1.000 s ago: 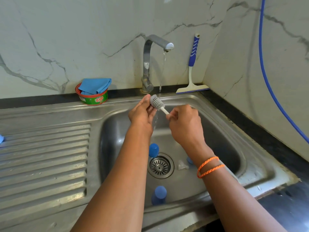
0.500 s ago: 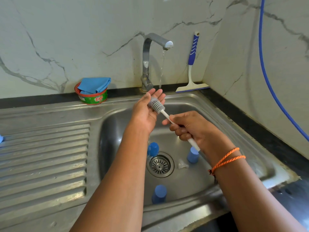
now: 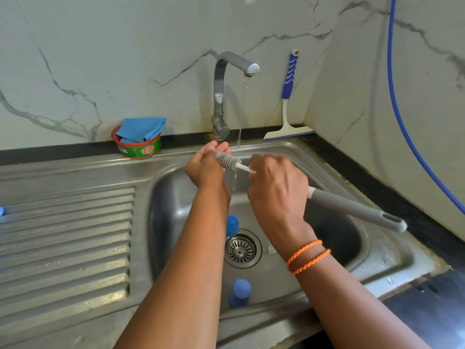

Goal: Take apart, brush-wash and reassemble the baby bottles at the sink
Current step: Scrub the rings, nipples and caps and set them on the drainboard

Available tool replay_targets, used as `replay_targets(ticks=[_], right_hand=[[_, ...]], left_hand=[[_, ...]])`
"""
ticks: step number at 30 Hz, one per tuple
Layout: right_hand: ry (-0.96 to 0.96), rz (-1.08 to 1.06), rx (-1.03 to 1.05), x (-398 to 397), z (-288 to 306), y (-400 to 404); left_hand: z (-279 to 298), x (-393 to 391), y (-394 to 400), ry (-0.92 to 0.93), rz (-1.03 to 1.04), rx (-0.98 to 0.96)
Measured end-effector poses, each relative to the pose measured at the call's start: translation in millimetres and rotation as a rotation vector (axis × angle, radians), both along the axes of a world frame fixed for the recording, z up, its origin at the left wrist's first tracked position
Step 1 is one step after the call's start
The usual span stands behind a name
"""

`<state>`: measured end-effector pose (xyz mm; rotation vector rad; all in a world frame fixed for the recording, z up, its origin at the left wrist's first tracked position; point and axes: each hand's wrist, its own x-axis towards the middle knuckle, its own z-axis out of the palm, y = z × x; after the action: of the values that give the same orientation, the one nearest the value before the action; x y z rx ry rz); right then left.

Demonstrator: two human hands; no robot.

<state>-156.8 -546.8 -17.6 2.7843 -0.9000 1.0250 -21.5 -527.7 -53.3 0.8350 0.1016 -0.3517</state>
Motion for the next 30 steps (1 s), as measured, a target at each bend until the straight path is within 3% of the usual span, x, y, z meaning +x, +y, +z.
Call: replay_targets(ticks=[3,8,13,20,27,30], right_hand=[[-0.037,0.001,-0.060,1.2,0.7,1.1],[-0.018,-0.047,-0.055,4.4,-7.7,-4.9],[-0.008,0.006,0.145,-0.7,-5.5,-8.5],[-0.148,0.129,0.965,1.9,-1.7,-43.0],[-0.066,0.336,1.916,-27.9,13.4,-69.2],[-0.105,0.418,2.099,-28.0,7.9,-71.4]], left_hand=[[-0.6,4.2,0.0,-0.061,0.037,0.051],[4.2,0.5,-2.3,0.071,-0.229,-0.159],[5.2,4.4,-1.8,0.016,-0.337,-0.200],[9.7,-6.2,2.2,-0.099,-0.464,-0.152],[13.4,-14.5,2.4,-0.152,-0.565,-0.155],[13.6,-8.5,4.3,-0.128,-0.564,-0.192]])
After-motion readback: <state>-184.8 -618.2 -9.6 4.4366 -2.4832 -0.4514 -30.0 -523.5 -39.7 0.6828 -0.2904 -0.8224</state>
